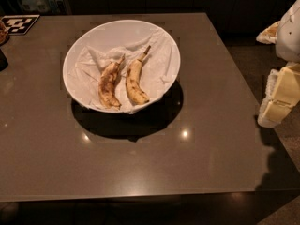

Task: Pick banana from white bowl

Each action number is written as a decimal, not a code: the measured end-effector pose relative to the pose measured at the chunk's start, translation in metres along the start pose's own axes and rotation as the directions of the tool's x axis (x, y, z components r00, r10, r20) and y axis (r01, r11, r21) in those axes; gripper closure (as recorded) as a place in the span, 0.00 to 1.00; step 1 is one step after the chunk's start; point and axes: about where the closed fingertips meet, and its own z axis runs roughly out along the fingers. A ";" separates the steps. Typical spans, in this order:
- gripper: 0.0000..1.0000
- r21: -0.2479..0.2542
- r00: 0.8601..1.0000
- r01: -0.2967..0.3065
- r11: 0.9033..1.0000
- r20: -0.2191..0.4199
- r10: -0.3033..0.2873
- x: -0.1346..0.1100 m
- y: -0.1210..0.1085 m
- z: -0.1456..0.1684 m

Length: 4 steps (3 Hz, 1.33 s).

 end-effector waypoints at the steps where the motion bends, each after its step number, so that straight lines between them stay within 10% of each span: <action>1: 0.00 0.000 1.000 0.000 1.000 0.000 0.000 0.000 0.000 0.000; 4: 0.00 -0.042 0.991 -0.078 0.996 -0.114 0.073 -0.099 -0.012 0.018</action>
Offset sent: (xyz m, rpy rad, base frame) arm 0.0349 0.0512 0.0163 -0.1292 -0.0099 -0.1172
